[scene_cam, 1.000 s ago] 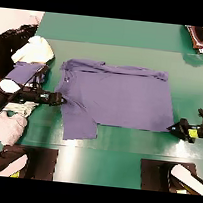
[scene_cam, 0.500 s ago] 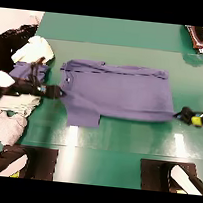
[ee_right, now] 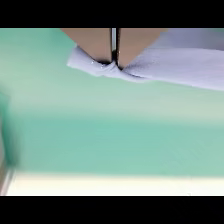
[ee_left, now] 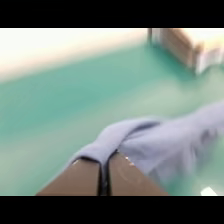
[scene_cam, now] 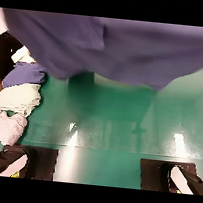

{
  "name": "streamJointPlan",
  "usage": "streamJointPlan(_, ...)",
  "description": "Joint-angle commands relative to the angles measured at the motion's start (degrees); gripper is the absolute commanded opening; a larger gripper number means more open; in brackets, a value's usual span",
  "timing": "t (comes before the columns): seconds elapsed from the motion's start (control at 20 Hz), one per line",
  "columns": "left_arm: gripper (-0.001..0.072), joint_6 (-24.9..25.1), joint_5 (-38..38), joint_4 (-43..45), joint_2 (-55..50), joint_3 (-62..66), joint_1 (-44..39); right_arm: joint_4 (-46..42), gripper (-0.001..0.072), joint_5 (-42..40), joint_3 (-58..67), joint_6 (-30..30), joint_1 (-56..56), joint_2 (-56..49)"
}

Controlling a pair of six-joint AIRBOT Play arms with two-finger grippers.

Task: Fold the shirts.

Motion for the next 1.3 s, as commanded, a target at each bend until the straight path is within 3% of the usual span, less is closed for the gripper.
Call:
streamJointPlan(0.0, 0.0025, -3.58, 2.16, 1.73, 0.22, 19.87, 0.02, -2.4, 0.0013, 0.94, 18.84, 0.96, 0.39, 0.57)
streamJointPlan(0.2, 0.0024, -5.35, 3.56, -0.59, 3.08, 25.29, 0.02, -12.76, 0.0013, 4.72, 25.57, 3.37, 0.39, 2.21)
streamJointPlan(0.4, 0.0024, -5.33, 1.22, -4.48, 2.82, 23.02, 0.02, -16.24, 0.0012, 5.22, 15.06, 4.02, 0.39, 6.14)
streamJointPlan(0.65, 0.0024, -5.75, -8.83, -4.96, -2.25, -2.47, -0.46, -16.02, 0.0012, 16.13, 6.01, 3.93, 0.48, -3.58)
streamJointPlan(0.8, 0.0025, -3.76, -11.69, -4.17, -11.21, -14.86, -2.47, -16.46, 0.0012, 16.37, -1.05, 3.41, 3.04, -12.48)
streamJointPlan(1.0, 0.0025, -1.81, -6.51, -2.29, -27.78, -19.32, -3.82, -16.57, 0.0012, 13.97, -8.74, 2.91, 7.02, -25.81)
streamJointPlan(1.25, 0.0025, -1.84, 13.88, -1.73, -40.33, -17.79, -3.32, -16.48, 0.0012, 8.35, -3.45, 4.22, 7.39, -42.38)
